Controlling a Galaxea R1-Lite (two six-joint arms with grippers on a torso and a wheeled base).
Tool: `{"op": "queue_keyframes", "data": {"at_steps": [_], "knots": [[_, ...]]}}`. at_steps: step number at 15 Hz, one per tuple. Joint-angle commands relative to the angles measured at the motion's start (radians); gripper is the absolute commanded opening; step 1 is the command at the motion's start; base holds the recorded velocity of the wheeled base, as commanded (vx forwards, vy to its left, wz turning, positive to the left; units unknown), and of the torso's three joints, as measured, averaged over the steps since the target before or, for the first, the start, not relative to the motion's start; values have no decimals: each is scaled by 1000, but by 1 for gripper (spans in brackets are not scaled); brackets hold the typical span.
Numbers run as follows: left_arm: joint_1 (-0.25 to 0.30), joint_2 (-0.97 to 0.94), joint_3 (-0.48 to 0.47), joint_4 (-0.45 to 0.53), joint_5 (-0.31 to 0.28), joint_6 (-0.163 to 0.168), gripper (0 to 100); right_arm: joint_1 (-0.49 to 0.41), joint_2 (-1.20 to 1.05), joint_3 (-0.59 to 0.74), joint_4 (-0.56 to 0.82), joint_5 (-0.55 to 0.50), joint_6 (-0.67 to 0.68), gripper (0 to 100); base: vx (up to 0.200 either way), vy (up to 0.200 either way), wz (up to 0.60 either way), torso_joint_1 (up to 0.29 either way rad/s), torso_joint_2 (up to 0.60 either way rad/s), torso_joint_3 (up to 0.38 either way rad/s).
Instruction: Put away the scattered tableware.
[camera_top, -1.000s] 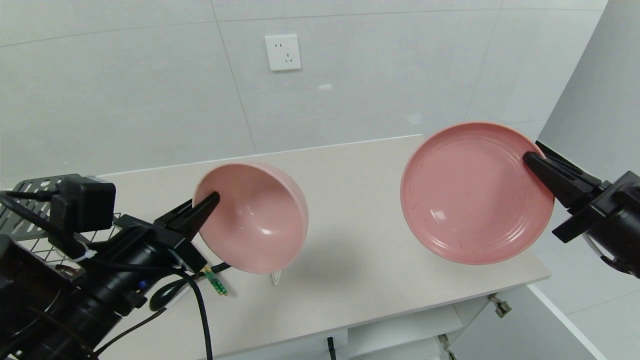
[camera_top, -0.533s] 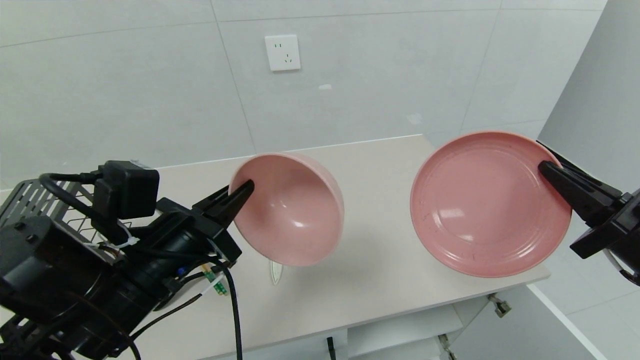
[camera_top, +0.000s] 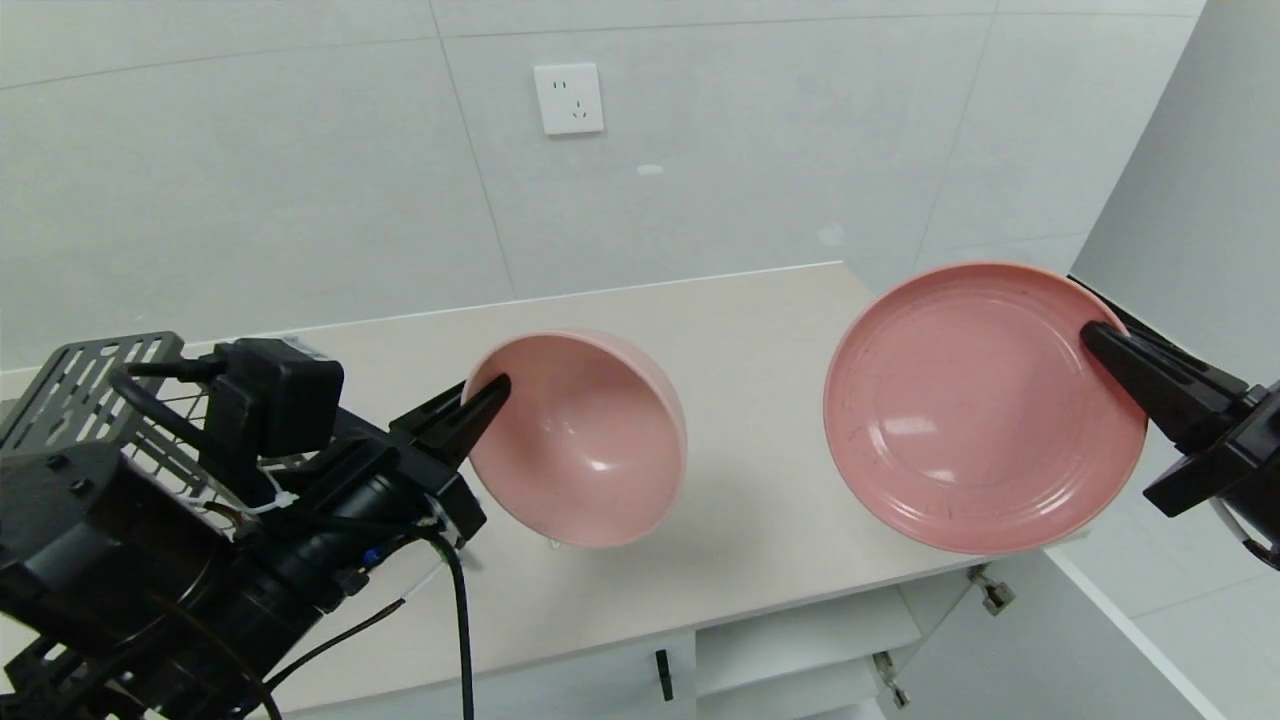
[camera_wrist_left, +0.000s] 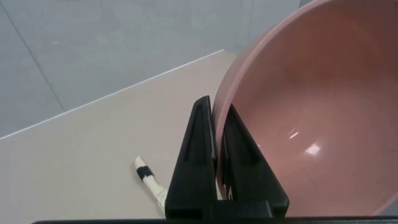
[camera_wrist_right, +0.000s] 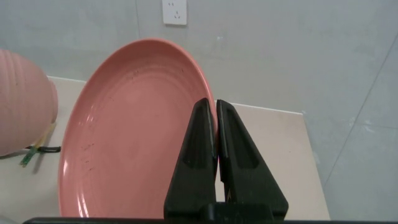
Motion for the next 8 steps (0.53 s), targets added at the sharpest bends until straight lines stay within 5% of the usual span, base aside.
{"op": "queue_keyframes", "data": {"at_steps": [1, 7, 8], "knots": [[22, -16, 1, -1, -2, 0, 0, 1, 0, 1, -1, 0, 0, 0, -200, 0, 0, -17, -7, 7], [42, -33, 4, -1, -2, -4, 0, 1, 8, 3, -1, 0, 0, 0, 0, 0, 0, 0, 0, 0], [42, -33, 8, -1, -4, 0, 0, 1, 9, 1, -1, 0, 0, 0, -200, -200, 0, 22, -2, 2]]}}
